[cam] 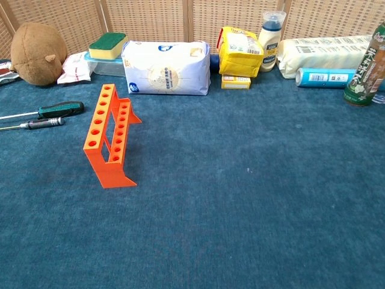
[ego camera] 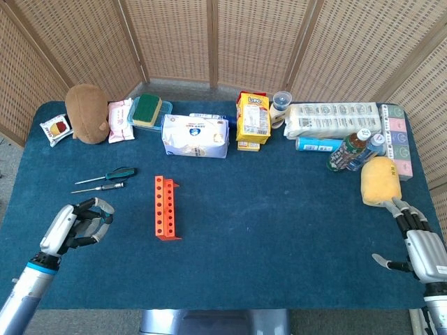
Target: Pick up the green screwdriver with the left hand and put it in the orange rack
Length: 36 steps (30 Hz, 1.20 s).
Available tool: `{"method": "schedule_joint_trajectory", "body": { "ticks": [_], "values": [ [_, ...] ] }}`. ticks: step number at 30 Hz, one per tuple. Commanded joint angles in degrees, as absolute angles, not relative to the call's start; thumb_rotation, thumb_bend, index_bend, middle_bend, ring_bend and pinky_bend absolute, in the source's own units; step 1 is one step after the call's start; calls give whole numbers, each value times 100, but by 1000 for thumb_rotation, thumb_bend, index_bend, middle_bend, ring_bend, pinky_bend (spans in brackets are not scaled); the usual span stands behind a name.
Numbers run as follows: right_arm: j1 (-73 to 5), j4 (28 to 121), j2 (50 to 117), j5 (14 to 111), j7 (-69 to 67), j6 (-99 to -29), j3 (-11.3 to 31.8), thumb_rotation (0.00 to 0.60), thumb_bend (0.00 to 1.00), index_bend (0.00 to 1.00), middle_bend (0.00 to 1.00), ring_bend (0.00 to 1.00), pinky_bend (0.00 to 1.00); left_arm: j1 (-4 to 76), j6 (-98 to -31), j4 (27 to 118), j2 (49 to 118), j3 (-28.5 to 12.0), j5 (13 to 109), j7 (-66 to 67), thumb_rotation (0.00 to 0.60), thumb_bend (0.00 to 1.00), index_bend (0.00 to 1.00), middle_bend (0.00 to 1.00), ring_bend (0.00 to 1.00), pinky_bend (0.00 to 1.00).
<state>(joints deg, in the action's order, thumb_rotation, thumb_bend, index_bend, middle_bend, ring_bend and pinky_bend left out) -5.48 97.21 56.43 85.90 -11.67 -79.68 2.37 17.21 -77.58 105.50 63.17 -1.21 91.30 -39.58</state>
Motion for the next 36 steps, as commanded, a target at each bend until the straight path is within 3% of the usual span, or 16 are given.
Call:
{"method": "schedule_joint_trajectory", "body": {
  "ticks": [1,11,36],
  "values": [
    [-550,9719,5649,8574,-1152,-7967,243,600,155,47,36,0,0,1828,-8022,9999,5966,236,10207,-6208,600,434,506,892,1000,1000],
    [-552,9733,5650,8572,-1131,-7971,241,600,156,47,36,0,0,2285,-7858,9977,5996,604,10685,-8114,600,455,514,892,1000,1000],
    [-553,9732,5612,8525,-1207,-7958,252,600,155,47,36,0,0,2720,-7560,9909,6559,666,10282,-8310,600,455,514,892,1000,1000]
  ]
}}
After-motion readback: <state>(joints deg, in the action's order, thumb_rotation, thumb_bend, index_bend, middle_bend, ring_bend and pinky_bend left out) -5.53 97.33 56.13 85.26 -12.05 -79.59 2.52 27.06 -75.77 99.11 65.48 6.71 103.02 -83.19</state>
